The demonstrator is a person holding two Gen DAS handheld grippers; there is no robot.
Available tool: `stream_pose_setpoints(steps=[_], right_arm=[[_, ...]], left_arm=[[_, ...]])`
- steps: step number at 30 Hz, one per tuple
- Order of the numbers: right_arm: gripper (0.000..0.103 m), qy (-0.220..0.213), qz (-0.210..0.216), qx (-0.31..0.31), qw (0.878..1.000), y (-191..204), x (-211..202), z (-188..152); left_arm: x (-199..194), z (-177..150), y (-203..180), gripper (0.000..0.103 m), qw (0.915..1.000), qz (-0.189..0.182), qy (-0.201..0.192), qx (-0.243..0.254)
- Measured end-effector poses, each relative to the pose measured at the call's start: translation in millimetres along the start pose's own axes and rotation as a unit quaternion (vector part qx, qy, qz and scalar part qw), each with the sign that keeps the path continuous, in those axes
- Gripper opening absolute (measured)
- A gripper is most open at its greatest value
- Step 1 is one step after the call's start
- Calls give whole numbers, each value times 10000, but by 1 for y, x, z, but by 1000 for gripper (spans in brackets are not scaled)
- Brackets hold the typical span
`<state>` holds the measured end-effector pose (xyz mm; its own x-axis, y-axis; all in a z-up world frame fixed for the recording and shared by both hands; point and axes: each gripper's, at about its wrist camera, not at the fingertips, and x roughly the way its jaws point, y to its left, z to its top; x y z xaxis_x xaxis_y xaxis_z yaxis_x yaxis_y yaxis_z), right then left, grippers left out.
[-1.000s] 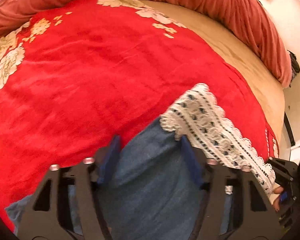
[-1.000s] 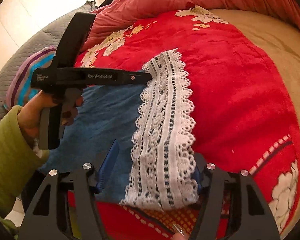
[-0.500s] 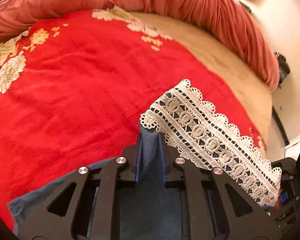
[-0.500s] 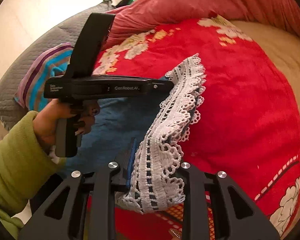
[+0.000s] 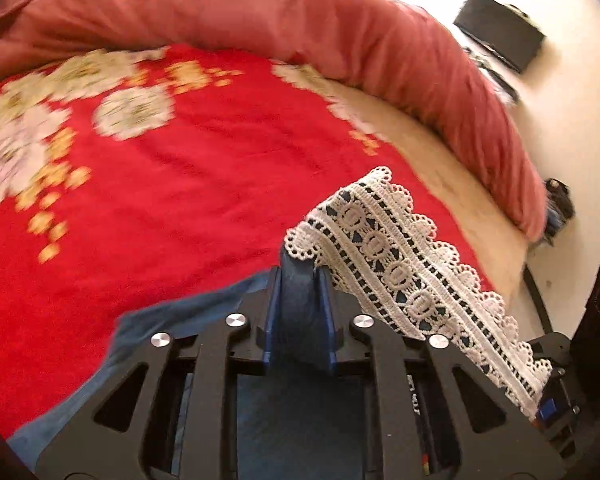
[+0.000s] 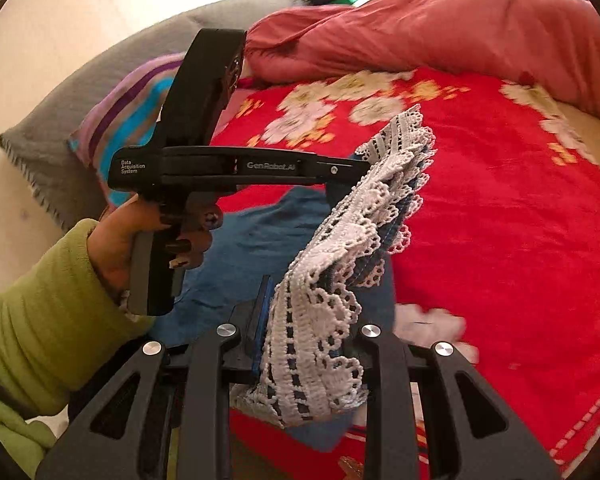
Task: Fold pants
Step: 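Lift the lace hems with both tools and fold them over toward the waistband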
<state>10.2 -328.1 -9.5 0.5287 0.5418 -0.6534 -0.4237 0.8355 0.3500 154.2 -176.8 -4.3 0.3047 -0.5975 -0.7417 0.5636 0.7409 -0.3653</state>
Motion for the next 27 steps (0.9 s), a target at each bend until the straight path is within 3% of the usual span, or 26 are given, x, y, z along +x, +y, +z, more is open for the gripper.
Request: stream_pose_setpoints(steps=[6,7,11,15,19,22,24,27], right_arm=[[23,451,45,-104,9989,19,44,-5],[23,478,28,-160,9987,23,47,-6],[23,550,-119,-498,9972,43,55,-5],[23,620,-265,-945,9932,65,64,-6],[27,796,-376,-1366,9867,87,81,-16],[39,1025,-397,-1586,9812,102,96,-27],[53,1085,-205,-1653,9801,111,98,-32],[56,1015,171,-1792,9784,122,89,-31]], left_arm=[[-31,-34,60,11,9938,151,-231,-1073],[-38,-36,66,11,9924,150,-310,-1181],[-74,-52,83,27,9859,144,-769,-1478],[-97,-68,92,27,9798,127,-1004,-1727],[-105,-82,107,34,9719,66,-1073,-2092],[-106,-94,120,34,9640,-97,-1092,-2421],[-104,-101,126,34,9603,-212,-1037,-2580],[-98,-106,130,34,9562,-357,-959,-2743]])
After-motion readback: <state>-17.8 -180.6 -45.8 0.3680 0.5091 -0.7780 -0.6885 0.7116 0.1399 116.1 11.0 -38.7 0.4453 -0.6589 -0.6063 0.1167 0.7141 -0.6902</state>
